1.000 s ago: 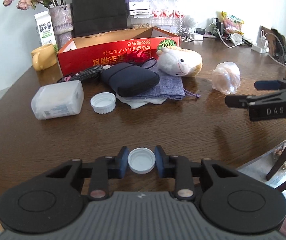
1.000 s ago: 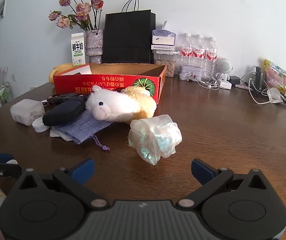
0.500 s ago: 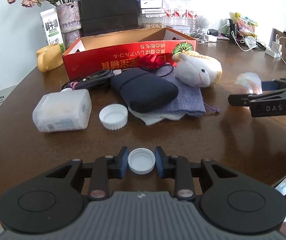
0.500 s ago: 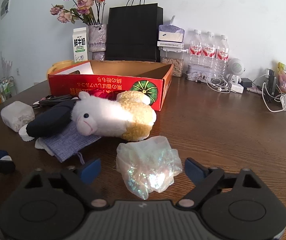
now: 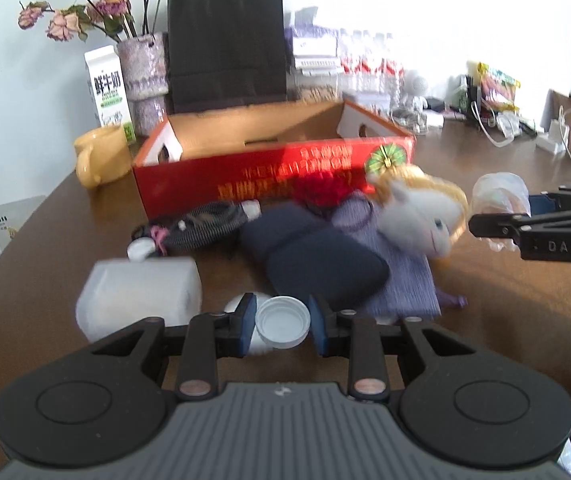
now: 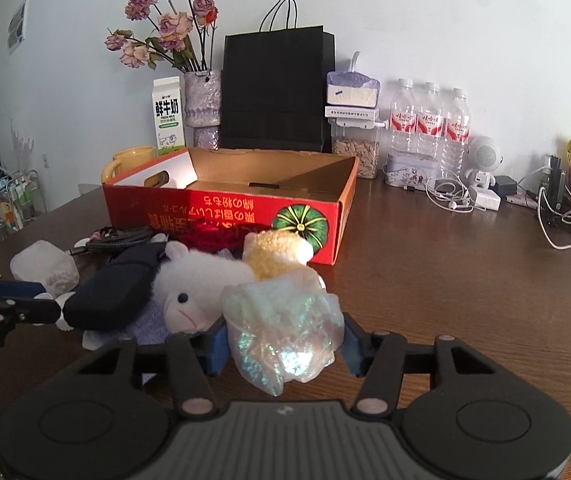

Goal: Organize objects
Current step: 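Carry the cap and plastic bag into the red box and open both tools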

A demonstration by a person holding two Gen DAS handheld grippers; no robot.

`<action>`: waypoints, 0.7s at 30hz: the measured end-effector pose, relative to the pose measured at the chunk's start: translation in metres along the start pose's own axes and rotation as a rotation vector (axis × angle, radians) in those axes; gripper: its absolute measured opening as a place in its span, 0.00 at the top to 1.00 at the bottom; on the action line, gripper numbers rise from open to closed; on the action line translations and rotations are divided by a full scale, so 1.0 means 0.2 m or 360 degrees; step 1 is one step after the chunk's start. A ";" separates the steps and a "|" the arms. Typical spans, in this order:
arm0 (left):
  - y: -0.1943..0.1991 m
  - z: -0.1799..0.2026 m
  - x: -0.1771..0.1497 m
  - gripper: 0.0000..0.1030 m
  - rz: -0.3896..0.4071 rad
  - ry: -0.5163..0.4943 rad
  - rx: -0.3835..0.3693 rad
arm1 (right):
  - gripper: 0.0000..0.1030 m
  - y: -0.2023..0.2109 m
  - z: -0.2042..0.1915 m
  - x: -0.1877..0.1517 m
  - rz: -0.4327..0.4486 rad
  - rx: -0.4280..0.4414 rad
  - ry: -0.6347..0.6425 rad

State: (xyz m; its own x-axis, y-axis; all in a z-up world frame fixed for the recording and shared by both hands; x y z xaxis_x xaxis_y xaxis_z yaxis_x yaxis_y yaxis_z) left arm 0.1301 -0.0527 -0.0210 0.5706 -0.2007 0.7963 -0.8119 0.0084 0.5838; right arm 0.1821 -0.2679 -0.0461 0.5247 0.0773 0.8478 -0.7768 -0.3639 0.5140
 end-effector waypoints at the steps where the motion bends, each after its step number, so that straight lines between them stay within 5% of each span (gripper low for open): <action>1: 0.00 -0.01 0.02 0.71 0.0021 0.0002 -0.0002 | 0.48 0.00 -0.01 0.03 0.0016 0.0000 0.0004; 21: -0.36 -0.26 0.61 0.71 0.0366 0.0015 0.0031 | 0.47 -0.42 -0.26 0.56 0.0231 0.0053 0.0123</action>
State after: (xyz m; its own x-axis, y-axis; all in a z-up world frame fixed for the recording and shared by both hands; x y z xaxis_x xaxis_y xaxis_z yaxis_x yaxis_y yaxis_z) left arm 0.2642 -0.0277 0.0415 0.3710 -0.1868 0.9096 -0.9229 0.0339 0.3834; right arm 0.2878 -0.1805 0.0123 0.3787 0.0924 0.9209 -0.8299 -0.4066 0.3821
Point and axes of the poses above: each gripper's, at about its wrist camera, not at the fingertips, and y roughly against the way its jaws point, z to its right, x to its top, the point moved 4 cm from there along -y, roughly the way its jaws point, and after that the axes turned 8 degrees about -y, right-handed, at the moved point
